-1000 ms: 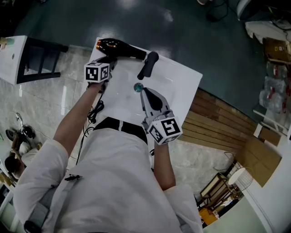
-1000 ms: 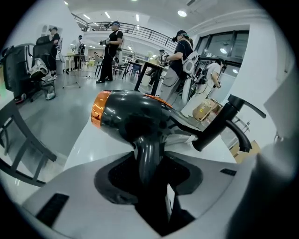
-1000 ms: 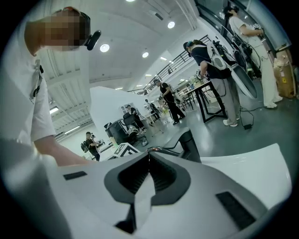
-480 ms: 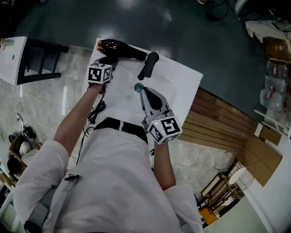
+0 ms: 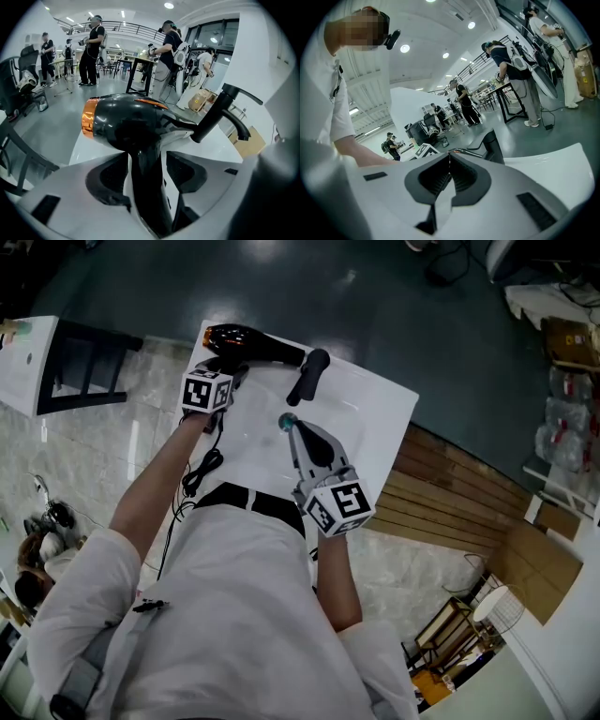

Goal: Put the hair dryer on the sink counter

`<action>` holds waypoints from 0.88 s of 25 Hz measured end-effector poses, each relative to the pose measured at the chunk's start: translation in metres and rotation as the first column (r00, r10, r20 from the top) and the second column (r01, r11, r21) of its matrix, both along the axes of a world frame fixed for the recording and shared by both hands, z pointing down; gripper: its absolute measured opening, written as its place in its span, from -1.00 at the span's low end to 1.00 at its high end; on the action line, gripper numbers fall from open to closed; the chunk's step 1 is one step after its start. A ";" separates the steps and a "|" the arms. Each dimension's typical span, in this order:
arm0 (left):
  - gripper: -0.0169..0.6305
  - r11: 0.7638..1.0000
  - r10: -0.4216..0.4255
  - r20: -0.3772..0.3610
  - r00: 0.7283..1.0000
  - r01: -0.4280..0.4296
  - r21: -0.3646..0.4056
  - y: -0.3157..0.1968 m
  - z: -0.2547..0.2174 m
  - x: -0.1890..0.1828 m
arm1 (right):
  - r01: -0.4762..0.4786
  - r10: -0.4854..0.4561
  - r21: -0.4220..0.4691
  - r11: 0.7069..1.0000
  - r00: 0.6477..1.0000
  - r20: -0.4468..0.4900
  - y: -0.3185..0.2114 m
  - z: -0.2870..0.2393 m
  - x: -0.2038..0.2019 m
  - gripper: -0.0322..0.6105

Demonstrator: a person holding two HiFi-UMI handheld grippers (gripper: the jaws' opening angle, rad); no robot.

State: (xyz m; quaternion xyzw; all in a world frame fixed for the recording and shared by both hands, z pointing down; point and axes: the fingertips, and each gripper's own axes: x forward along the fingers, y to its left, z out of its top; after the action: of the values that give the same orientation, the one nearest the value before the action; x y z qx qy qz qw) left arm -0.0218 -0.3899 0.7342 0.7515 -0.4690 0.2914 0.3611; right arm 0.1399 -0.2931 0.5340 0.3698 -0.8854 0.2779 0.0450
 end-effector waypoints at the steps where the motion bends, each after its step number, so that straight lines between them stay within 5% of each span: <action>1: -0.22 1.000 0.003 0.003 1.000 -0.003 0.001 0.000 -0.001 -0.001 | 0.000 0.000 0.001 1.000 1.000 0.000 0.000 0.000 -0.001 -0.88; 22: -0.14 0.999 0.012 -0.019 1.000 -0.011 0.033 0.015 -0.025 -0.014 | 0.002 -0.002 0.036 0.999 1.000 0.000 0.009 -0.014 -0.013 -0.88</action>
State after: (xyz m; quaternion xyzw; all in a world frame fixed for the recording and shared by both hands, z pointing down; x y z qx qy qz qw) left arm -0.0362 -0.3746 0.7092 0.7628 -0.4658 0.2786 0.3515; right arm 0.1267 -0.2836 0.5201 0.3696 -0.8906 0.2620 0.0387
